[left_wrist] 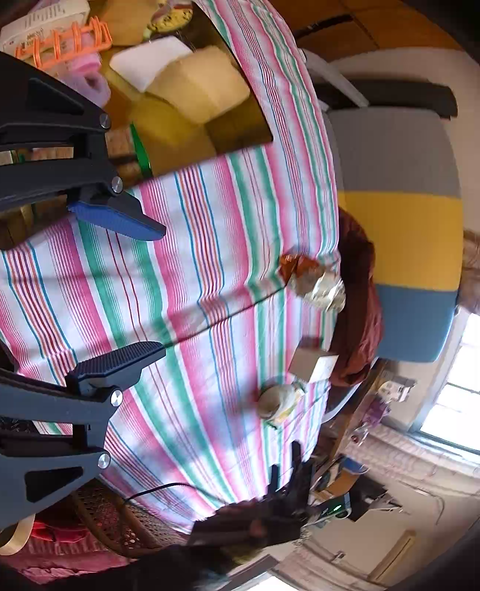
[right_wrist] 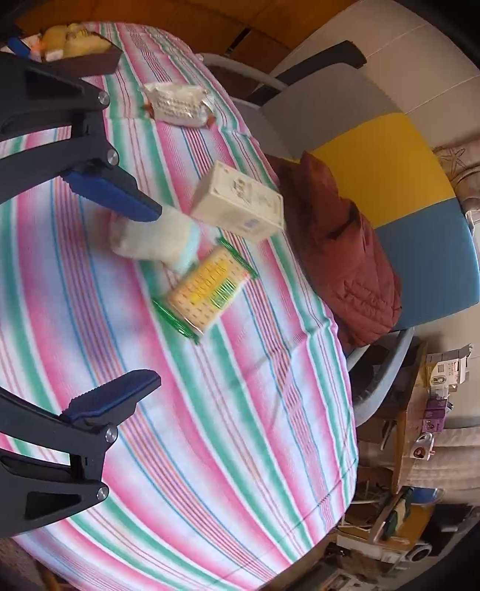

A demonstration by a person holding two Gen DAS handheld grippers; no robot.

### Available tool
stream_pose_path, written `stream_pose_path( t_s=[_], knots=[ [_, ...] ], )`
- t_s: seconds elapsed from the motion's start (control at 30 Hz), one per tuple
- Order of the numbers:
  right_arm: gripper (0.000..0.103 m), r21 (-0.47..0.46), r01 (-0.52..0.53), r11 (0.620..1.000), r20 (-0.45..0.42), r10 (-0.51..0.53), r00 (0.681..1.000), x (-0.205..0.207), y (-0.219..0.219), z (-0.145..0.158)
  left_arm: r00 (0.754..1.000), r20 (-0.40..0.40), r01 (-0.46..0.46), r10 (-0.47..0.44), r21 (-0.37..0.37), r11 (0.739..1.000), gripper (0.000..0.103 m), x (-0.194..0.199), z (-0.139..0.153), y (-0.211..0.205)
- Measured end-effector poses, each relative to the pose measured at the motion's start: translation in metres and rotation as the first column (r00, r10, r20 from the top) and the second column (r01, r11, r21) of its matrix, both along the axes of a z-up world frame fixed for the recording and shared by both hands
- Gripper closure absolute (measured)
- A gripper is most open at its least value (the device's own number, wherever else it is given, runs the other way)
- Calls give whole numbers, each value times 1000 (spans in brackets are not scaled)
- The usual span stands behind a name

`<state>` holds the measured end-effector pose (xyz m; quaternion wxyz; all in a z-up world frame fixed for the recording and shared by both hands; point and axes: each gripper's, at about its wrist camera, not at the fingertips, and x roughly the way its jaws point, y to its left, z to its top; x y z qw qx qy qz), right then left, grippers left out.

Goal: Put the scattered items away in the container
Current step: 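Withdraw both tools from the tin toward the remaining items, then grasp the WEIDAN cracker packet with the right tool while the left tool grasps the cream rolled sock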

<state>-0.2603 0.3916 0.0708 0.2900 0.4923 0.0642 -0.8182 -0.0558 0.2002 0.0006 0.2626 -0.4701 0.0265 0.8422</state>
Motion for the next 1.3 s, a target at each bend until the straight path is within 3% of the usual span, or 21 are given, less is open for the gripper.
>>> stream_pose_path(
  t_s=[0.23, 0.57, 0.67, 0.77, 1.0, 1.2, 1.3],
  knots=[
    [24, 76, -93, 993, -3, 93, 996, -34, -25, -28, 998, 47, 53, -51, -34, 998, 45, -8, -13, 37],
    [26, 192, -246, 950, -17, 254, 967, -48, -62, -60, 986, 101, 137, -132, -46, 989, 45, -26, -29, 92],
    [27, 195, -243, 950, 2, 247, 969, -55, -63, -66, 982, 112, 159, -154, -32, 987, 45, -34, -31, 109],
    [45, 174, -256, 951, 44, 252, 967, -57, -63, -68, 977, 122, 176, -175, 2, 984, 45, -44, -30, 127],
    [49, 154, -180, 971, 99, 166, 981, -69, -53, -67, 969, 120, 212, -217, 56, 976, 45, -69, -26, 181],
    [50, 217, -112, 970, 75, 98, 992, -77, -43, -66, 964, 166, 193, -206, 93, 977, 45, -100, -29, 224],
    [50, 222, -100, 970, 85, 82, 993, -81, -39, -66, 964, 179, 179, -195, 103, 979, 34, -115, -33, 242]
  ],
)
